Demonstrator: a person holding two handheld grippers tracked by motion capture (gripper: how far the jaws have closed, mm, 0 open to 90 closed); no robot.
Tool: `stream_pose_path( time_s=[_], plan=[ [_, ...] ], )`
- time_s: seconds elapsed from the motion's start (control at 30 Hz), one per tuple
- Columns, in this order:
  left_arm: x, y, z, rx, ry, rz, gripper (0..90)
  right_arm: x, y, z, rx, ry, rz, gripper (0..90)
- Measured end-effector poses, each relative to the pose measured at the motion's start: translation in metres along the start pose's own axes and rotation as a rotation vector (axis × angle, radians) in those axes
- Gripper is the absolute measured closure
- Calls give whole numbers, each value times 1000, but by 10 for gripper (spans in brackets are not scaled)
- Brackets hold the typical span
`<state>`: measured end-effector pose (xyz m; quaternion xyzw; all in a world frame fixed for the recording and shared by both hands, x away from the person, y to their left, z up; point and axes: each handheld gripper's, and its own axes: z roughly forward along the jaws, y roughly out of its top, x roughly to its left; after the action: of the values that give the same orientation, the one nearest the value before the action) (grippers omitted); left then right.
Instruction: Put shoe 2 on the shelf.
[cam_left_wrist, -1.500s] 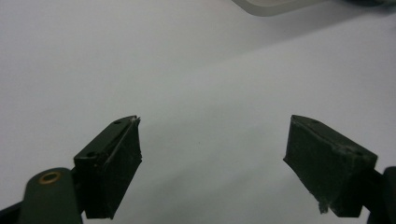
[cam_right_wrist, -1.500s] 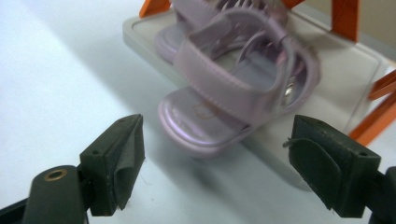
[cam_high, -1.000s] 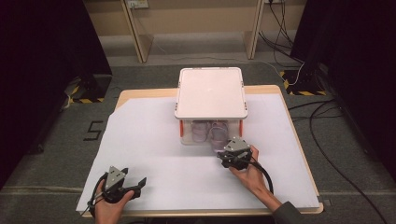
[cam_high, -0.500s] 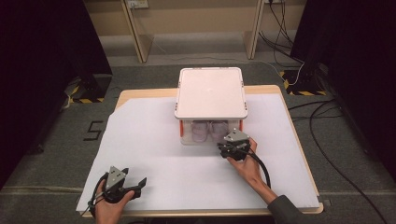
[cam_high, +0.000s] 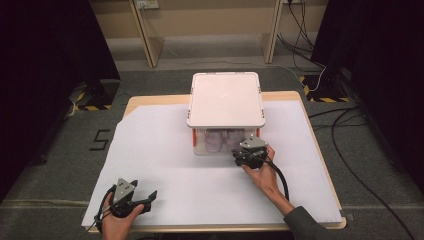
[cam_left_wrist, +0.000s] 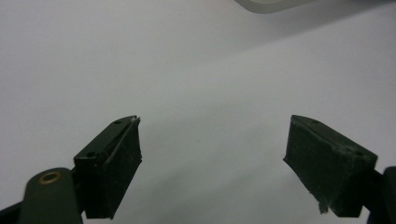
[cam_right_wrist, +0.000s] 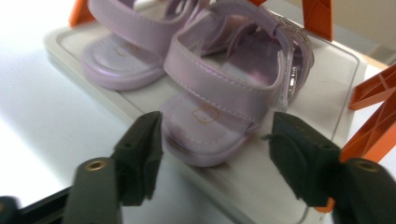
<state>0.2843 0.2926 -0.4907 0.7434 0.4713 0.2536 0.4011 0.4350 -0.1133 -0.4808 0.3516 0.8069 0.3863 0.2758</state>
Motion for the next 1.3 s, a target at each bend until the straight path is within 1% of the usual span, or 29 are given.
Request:
stream_pose_path(
  time_s=[0.03,0.1,0.23,0.3,0.33,0.4,0.47,0.53,0.6,0.73,0.8,0.9,1.13,1.2,1.3],
  plan=[
    [0,0,0,0,0,-2,177,-1,0,-3,1,22,23,325],
    [0,0,0,0,1,-4,177,-2,0,-10,-9,39,43,311],
    [0,0,-1,-3,2,-2,177,-3,-3,-23,-18,72,40,287],
    [0,0,-1,-4,1,-3,177,-2,-5,-29,-21,98,61,280],
    [0,0,-1,-2,1,-1,177,-2,-6,-32,-30,116,83,279],
    [0,0,-1,-4,2,-2,177,-2,-8,-38,-35,143,87,271],
    [0,0,-1,-4,1,-3,177,-1,-9,-44,-40,153,80,262],
    [0,0,-1,-4,1,-1,177,0,-12,-51,-39,171,87,246],
    [0,0,-2,-5,2,-1,177,0,-15,-57,-43,180,83,240],
    [0,0,-1,-2,-1,-2,177,1,-24,-69,-41,207,109,221],
    [0,0,-1,-4,2,0,177,1,-29,-74,-41,213,106,215],
    [0,0,-1,-3,0,-2,177,0,-36,-81,-32,218,120,202],
    [0,0,-1,-3,1,-1,177,-3,-47,-93,-35,228,139,186],
    [-1,0,-1,-4,1,-1,177,-3,-50,-96,-36,231,155,178],
    [-1,0,-1,-4,-2,0,177,-3,-54,-100,-41,248,164,172]
  ],
)
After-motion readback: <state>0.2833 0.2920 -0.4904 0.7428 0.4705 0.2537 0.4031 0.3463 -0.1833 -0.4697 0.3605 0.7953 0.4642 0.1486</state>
